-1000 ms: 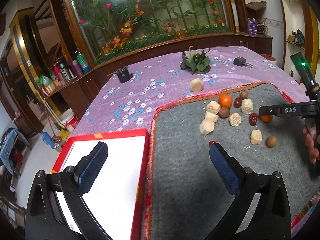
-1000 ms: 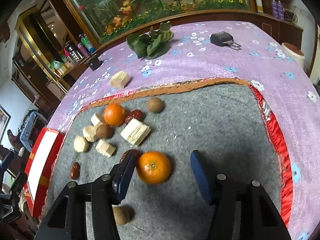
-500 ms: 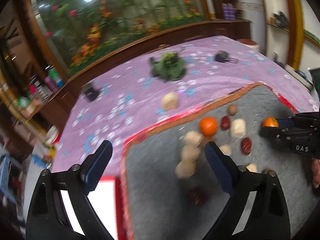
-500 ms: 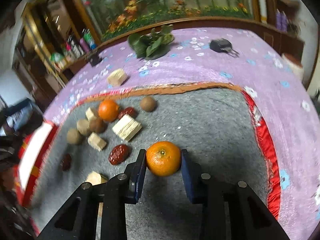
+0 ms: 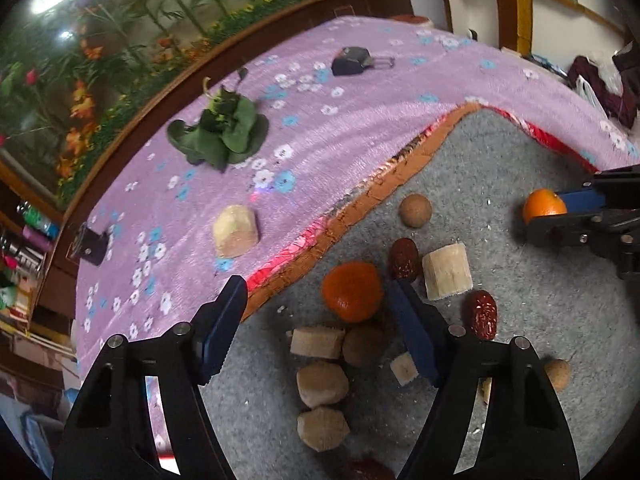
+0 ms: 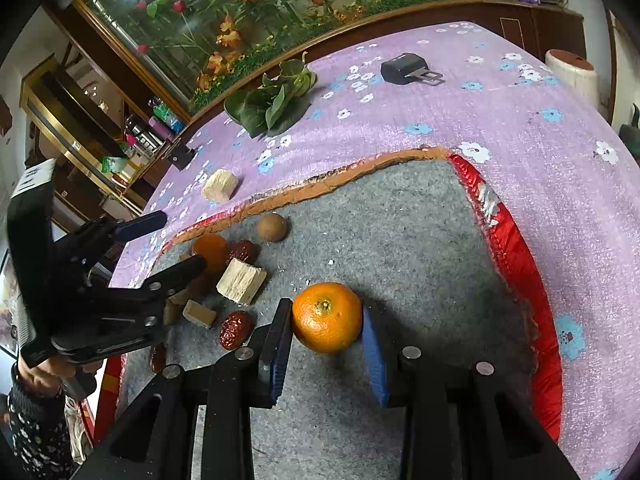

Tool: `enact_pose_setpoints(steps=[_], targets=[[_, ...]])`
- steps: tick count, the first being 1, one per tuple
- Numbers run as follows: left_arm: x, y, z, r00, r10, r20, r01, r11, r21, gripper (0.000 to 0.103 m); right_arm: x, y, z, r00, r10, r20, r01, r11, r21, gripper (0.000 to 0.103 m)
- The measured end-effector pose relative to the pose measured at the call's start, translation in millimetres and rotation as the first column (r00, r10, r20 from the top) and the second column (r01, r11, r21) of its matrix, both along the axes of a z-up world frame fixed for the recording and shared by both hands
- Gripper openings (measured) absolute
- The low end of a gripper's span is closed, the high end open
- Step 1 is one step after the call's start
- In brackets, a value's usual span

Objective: Organize fruits
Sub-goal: 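Grasp an orange with the left gripper while the right gripper grasps another orange, then carry both oranges into the white tray and open both grippers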

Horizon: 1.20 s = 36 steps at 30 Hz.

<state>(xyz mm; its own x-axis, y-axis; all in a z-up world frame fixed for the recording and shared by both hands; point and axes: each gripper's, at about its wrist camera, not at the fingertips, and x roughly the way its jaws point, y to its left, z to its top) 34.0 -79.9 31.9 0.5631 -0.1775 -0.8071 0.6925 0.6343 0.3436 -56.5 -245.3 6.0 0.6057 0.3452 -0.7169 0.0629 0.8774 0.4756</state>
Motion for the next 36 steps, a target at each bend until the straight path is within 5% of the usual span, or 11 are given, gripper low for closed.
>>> enact_pose_setpoints(steps=[4,8,17,23,26,27,31,36], targets=[[10.4,-3.5,-15.7,0.996,-0.007,-0.085,0.009,1.000,0.021,0.056,1.0,-0.7,-0.6,1.000,0.000,-0.002,0.000,1.000,0.007,0.033],[15.5,-3.9,-18.9,0.988,-0.017,-0.153,0.010,0.999,-0.047,0.035,1.6,-0.5,-0.8,1.000,0.002,0.001,-0.002,1.000,0.007,0.033],[-0.1,8.6,-5.2,0.993,0.022,-0.114,-0.037,0.990,-0.139,0.034,0.1,1.6,3.3,0.999,0.023,0.039,-0.024,0.999,0.022,0.033],[-41.9,78.4,43.4,0.976,0.217,-0.029,-0.215,0.927,-0.308,0.035,-10.8,12.5,22.5,0.984,0.047,0.171,-0.044,0.999,-0.022,0.033],[-75.5,129.1,62.6,0.918,0.395,0.033,-0.363,0.872,-0.330,0.035,-11.8,23.9,26.1,0.977,0.080,0.198,-0.078,0.997,-0.021,0.033],[-90.9,154.1,67.9,0.882,0.469,0.040,-0.427,0.833,-0.353,0.035,-11.4,32.5,26.5,0.975,0.100,0.197,-0.100,0.995,-0.011,0.033],[-129.3,221.5,64.2,0.789,0.614,0.027,-0.565,0.741,-0.363,0.035,-9.2,89.6,31.2,0.961,0.215,0.172,-0.221,0.975,0.018,0.033],[-149.8,287.9,44.0,0.687,0.726,0.008,-0.681,0.648,-0.340,0.035,-10.8,209.0,50.1,0.877,0.439,0.197,-0.449,0.894,0.008,0.032]])
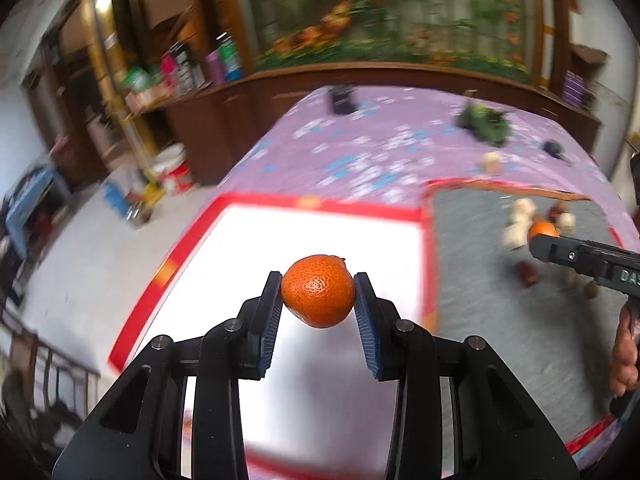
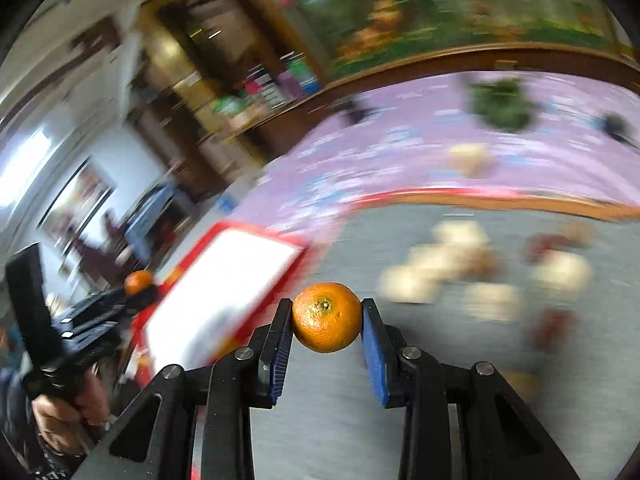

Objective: Organize fruits
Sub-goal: 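Carry both oranges into the white tray and open both grippers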

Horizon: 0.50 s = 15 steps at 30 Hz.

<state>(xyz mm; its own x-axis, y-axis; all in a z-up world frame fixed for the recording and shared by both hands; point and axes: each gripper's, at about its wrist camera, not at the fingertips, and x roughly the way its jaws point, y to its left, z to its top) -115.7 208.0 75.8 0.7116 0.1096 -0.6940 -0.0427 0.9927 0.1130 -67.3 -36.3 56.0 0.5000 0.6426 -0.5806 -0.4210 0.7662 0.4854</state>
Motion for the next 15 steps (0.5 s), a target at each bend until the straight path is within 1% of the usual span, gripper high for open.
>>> enact_pose_setpoints(steps=[2,4,5,8,9,12,14,15], targets=[[-9.6,22.7,-11.6,0.998,0.053,-0.021,-0.053,0.999,-0.005,0.035,-0.3,38.0,4.2,0.998,0.062,0.009,-0.062,0.998,-0.005,0.032],[-15.5,37.1,-22.3,0.995,0.086,-0.044,-0.086,0.996,0.000,0.035,-0.9,78.3,4.1,0.992,0.125,0.010,-0.125,0.992,-0.017,0.032],[-18.8,40.9,-26.1,0.994,0.094,-0.053,-0.094,0.996,0.000,0.035,-1.1,101.3,1.6,0.988,0.154,0.005,-0.154,0.988,-0.033,0.032],[-22.1,53.1,-41.8,0.990,0.105,-0.092,-0.107,0.994,-0.016,0.035,-1.7,138.8,-11.1,0.981,0.194,-0.028,-0.195,0.979,-0.054,0.032],[-20.4,53.2,-43.5,0.990,0.105,-0.099,-0.108,0.994,-0.018,0.035,-2.4,143.6,-15.7,0.979,0.200,-0.037,-0.202,0.978,-0.060,0.032],[-22.5,56.1,-51.8,0.987,0.112,-0.116,-0.114,0.993,-0.014,0.035,-4.9,170.4,-31.2,0.974,0.217,-0.062,-0.223,0.967,-0.123,0.033],[-23.0,58.4,-53.2,0.985,0.125,-0.122,-0.128,0.992,-0.013,0.035,-4.6,178.7,-34.2,0.975,0.216,-0.045,-0.220,0.963,-0.156,0.033],[-23.3,59.6,-52.4,0.983,0.139,-0.122,-0.141,0.990,-0.009,0.035,-2.5,182.1,-35.5,0.974,0.220,-0.058,-0.227,0.960,-0.166,0.033]])
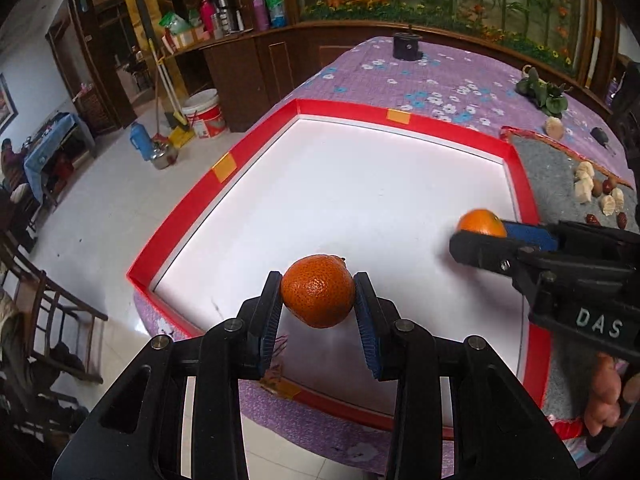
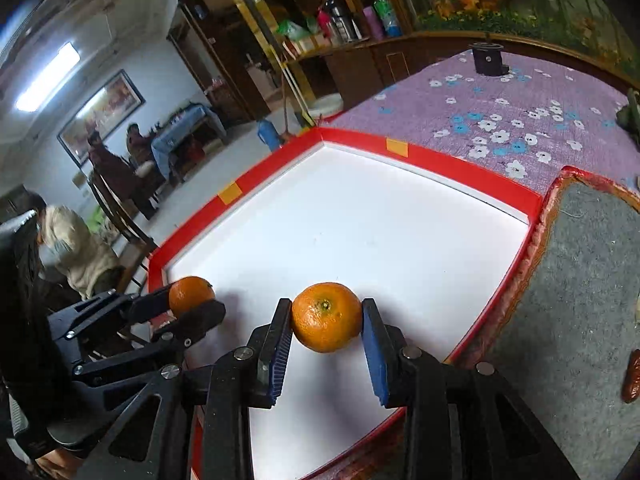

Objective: Organize fruits
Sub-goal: 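Carry both oranges into the white tray and open both grippers, then grasp a red date with the left gripper while the right gripper grasps a brown nut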

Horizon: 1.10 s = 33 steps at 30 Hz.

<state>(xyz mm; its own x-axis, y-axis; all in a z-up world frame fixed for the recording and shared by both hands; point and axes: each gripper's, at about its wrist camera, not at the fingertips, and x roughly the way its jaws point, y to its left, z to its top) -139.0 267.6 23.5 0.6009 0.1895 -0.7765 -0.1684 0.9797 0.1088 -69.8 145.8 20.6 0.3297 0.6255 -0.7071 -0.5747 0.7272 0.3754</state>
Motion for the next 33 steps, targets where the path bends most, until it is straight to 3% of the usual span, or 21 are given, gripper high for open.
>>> enact_pose_setpoints(steps=[4,7,11,18,21,24,27,33], targets=[[-3.1,-1.4,7.8,1.000,0.024,0.010,-0.024,0.999,0.040,0.037,3.2,-3.2,3.7,1.000,0.013,-0.024,-0.012,1.000,0.014,0.036],[-9.0,-11.0,19.8,0.999,0.016,0.049,-0.019,0.997,0.069,0.051,-1.6,-26.6,15.4,1.000,-0.021,0.005,0.021,0.997,0.077,0.043],[-17.4,-40.5,38.1,0.991,-0.065,0.115,0.056,0.995,0.082,0.066,-6.7,-76.6,28.4,0.992,-0.114,0.059,0.107,0.989,0.103,0.043],[-18.2,-116.3,45.9,0.954,-0.272,0.130,0.264,0.962,0.072,0.070,-39.7,-218.4,35.5,0.936,-0.336,0.105,0.323,0.939,0.123,0.046],[-14.3,-148.1,40.2,0.932,-0.348,0.105,0.343,0.937,0.060,0.070,-57.1,-264.8,33.0,0.919,-0.380,0.104,0.375,0.924,0.071,0.046],[-5.9,-174.8,34.6,0.916,-0.394,0.077,0.392,0.919,0.048,0.070,-65.7,-291.2,19.7,0.916,-0.394,0.079,0.395,0.919,0.009,0.046],[2.8,-188.7,32.0,0.917,-0.394,0.062,0.393,0.919,0.037,0.070,-64.1,-307.5,8.5,0.903,-0.423,0.075,0.426,0.904,-0.029,0.046],[14.5,-205.2,31.9,0.912,-0.407,0.053,0.405,0.913,0.042,0.070,-52.6,-298.3,-4.0,0.902,-0.426,0.074,0.432,0.897,-0.094,0.046]])
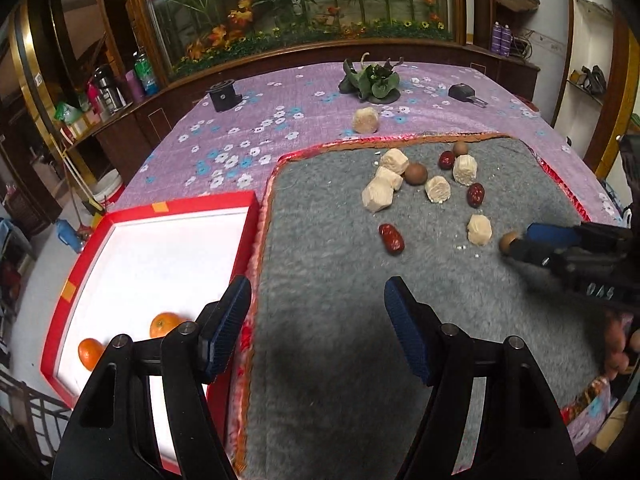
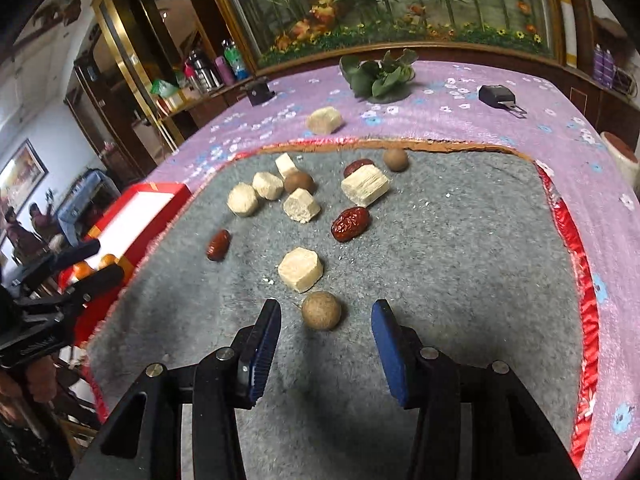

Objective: Organize fruits
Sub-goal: 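Grasp a red date with the left gripper while the right gripper grasps a brown nut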

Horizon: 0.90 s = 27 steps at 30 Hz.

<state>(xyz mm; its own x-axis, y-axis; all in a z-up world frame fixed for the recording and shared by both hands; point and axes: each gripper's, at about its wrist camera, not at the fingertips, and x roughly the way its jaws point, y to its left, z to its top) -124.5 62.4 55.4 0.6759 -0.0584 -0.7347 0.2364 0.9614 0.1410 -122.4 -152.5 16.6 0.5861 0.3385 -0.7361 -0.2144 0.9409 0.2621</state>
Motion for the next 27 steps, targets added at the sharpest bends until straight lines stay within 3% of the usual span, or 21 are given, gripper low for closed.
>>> enact_pose_setpoints(steps=[3,11,16,19,24,27], targets=[[9.2,-4.7,-4.3,1.000,0.003,-0.019,-0.003,1.000,-0.005,0.070,6.2,6.6,-7.5,0.999,0.020,-0.038,-0.020,1.000,-0.019,0.040],[32.9,-20.5,-17.3,0.998,-0.013,-0.068,0.012,1.000,-0.006,0.070,12.4,25.2,-6.7,0.999,0.037,-0.034,-0.042,0.986,-0.161,0.022],[45.3,-31.1,-23.9,0.995,-0.022,-0.097,0.023,1.000,0.008,0.070,27.0,-4.1,-4.0,0.999,-0.008,-0.035,0.007,1.000,-0.023,0.022],[52.4,-39.9,-29.5,0.993,-0.030,-0.116,0.032,0.999,0.015,0.070,34.9,-41.9,-12.8,0.997,-0.062,-0.049,0.071,0.978,0.197,0.022],[64.8,-49.4,-40.9,0.990,-0.017,-0.139,0.023,0.999,0.036,0.070,32.1,-64.9,-11.2,0.987,-0.149,-0.052,0.157,0.960,0.230,0.022],[71.5,-48.3,-47.4,0.987,-0.006,-0.160,0.010,1.000,0.024,0.058,31.4,-64.7,-12.3,0.987,-0.149,-0.064,0.160,0.957,0.243,0.022]])
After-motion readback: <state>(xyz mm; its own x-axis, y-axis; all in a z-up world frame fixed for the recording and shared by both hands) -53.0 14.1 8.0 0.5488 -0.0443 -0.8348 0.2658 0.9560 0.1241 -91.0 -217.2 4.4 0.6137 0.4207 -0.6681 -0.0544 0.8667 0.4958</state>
